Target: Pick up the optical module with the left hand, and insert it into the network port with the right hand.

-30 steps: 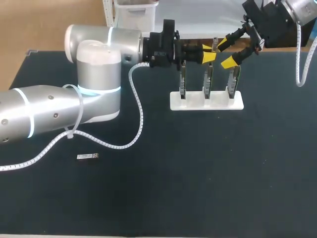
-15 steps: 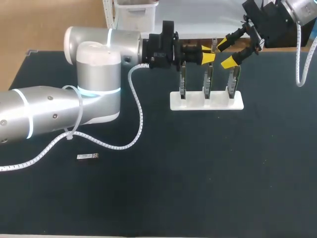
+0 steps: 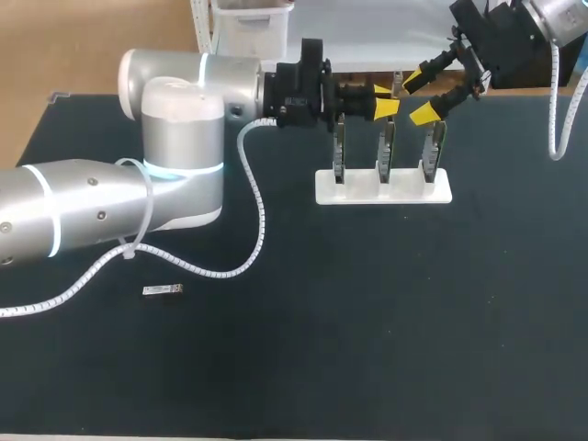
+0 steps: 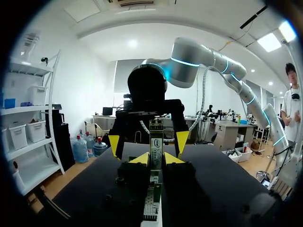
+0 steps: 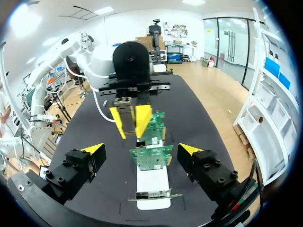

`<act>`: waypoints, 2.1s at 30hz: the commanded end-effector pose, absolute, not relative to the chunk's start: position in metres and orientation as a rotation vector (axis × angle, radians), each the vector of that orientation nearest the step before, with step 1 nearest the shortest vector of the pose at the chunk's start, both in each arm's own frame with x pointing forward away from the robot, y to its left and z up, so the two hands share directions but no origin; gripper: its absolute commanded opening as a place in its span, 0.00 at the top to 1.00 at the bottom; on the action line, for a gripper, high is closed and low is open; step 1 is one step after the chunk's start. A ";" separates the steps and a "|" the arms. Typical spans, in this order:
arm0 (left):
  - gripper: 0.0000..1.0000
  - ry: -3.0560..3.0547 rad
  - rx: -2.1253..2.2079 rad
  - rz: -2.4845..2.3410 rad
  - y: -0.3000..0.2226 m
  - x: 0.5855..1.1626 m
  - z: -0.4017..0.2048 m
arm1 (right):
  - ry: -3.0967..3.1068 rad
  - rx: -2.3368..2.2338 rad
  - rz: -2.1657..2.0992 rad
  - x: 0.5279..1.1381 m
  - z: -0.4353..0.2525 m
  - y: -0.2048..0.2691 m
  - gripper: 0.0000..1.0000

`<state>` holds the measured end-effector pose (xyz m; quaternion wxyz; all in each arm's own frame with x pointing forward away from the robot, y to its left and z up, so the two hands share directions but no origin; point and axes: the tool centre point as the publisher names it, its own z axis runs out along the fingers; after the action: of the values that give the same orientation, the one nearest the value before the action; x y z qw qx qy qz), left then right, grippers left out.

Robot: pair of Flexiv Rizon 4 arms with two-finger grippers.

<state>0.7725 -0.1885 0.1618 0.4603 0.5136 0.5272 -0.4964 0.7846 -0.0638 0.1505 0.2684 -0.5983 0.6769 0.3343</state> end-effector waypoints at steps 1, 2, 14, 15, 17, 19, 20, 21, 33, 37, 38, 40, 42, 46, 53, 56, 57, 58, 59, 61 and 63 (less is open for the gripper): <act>1.00 1.299 1.260 -1.218 -0.189 0.771 0.162 | 1.823 -1.591 0.871 0.781 0.159 -0.066 0.00; 1.00 1.299 1.260 -1.218 -0.189 0.771 0.162 | 1.821 -1.590 0.856 0.782 0.161 -0.067 0.00; 1.00 1.299 1.260 -1.218 -0.189 0.771 0.162 | 1.724 -1.605 0.877 0.780 0.198 -0.062 0.00; 1.00 1.299 1.260 -1.218 -0.189 0.771 0.162 | 1.715 -1.614 0.883 0.779 0.199 -0.061 0.00; 1.00 1.299 1.260 -1.218 -0.189 0.771 0.162 | 1.707 -1.631 0.888 0.777 0.200 -0.059 0.00; 1.00 1.299 1.260 -1.218 -0.189 0.771 0.162 | 1.704 -1.634 0.895 0.776 0.201 -0.057 0.00; 1.00 1.299 1.260 -1.218 -0.189 0.771 0.162 | 1.704 -1.636 0.895 0.776 0.201 -0.056 0.00; 1.00 1.299 1.260 -1.218 -0.189 0.771 0.162 | 1.705 -1.634 0.894 0.776 0.201 -0.056 0.00; 1.00 1.299 1.260 -1.218 -0.189 0.771 0.162 | 1.721 -1.590 0.939 0.775 0.201 -0.047 0.00; 1.00 1.299 1.260 -1.218 -0.189 0.771 0.162 | 1.717 -1.602 0.943 0.774 0.200 -0.043 0.00; 1.00 1.299 1.260 -1.218 -0.189 0.771 0.162 | 1.717 -1.604 0.944 0.774 0.200 -0.042 0.00; 1.00 1.299 1.260 -1.218 -0.189 0.771 0.162 | 1.717 -1.606 0.945 0.775 0.199 -0.041 0.00; 1.00 1.299 1.260 -1.218 -0.189 0.771 0.162 | 1.717 -1.610 0.944 0.775 0.198 -0.039 0.00; 1.00 1.299 1.260 -1.218 -0.189 0.771 0.162 | 1.718 -1.613 0.946 0.775 0.197 -0.038 0.00; 1.00 1.299 1.260 -1.218 -0.189 0.771 0.162 | 1.713 -1.618 0.957 0.777 0.196 -0.035 0.00; 1.00 1.299 1.260 -1.218 -0.189 0.771 0.162 | 1.713 -1.620 0.959 0.778 0.195 -0.034 0.00; 1.00 1.299 1.260 -1.218 -0.189 0.771 0.162 | 1.713 -1.621 0.960 0.778 0.195 -0.033 0.00; 1.00 1.299 1.260 -1.218 -0.189 0.771 0.162 | 1.712 -1.621 0.961 0.779 0.196 -0.033 0.00; 1.00 1.299 1.260 -1.218 -0.189 0.771 0.162 | 1.712 -1.621 0.961 0.779 0.196 -0.033 0.00; 1.00 1.299 1.260 -1.218 -0.189 0.771 0.162 | 1.710 -1.622 0.961 0.780 0.196 -0.032 0.00; 1.00 1.299 1.260 -1.218 -0.189 0.771 0.162 | 1.710 -1.623 0.958 0.781 0.196 -0.031 0.00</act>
<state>0.7724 -0.1885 0.1619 0.4603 0.5136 0.5273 -0.4964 0.7759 -0.0329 0.1967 0.2968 -0.6080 0.6437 0.3576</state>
